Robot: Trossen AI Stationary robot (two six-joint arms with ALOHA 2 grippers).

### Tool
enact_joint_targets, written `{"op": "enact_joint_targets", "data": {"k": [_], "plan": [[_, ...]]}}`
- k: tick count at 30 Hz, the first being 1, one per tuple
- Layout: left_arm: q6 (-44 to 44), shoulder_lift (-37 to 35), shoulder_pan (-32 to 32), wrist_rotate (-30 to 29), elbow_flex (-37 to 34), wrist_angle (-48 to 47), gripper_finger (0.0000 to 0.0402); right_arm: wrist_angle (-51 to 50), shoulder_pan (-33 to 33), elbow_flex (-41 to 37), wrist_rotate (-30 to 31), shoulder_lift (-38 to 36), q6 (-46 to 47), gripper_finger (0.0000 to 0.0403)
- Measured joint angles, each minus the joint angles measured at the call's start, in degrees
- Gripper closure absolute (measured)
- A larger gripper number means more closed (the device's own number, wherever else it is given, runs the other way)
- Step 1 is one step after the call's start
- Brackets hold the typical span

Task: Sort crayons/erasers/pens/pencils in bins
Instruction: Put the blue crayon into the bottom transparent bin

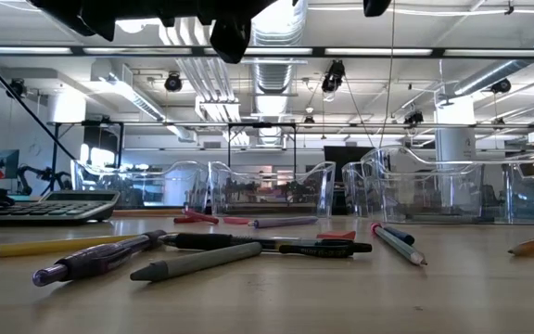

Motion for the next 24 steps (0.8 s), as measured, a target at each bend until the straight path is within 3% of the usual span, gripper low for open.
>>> {"op": "enact_joint_targets", "data": {"k": [10, 15, 20, 24], "plan": [[0.13, 0.02, -0.07, 0.42, -0.09, -0.13, 0.0401, -2.85, -0.43, 0.04, -3.82, -0.11, 1.6, 0.0381], [-0.05, 0.02, -0.02, 0.27, -0.2, 0.23, 0.0385, -2.87, -0.45, 0.07, -3.91, -0.36, 2.61, 0.0381], [-0.09, -0.22, -0.02, -2.01, -0.57, -1.85, 0.0317, -6.81, -0.38, 0.21, -3.84, -1.82, 2.64, 0.0381], [-0.02, -1.9, 0.13, -6.7, -1.06, -5.93, 0.0266, -17.92, -0.49, 1.94, -0.09, -5.45, 4.67, 0.0381]]}}
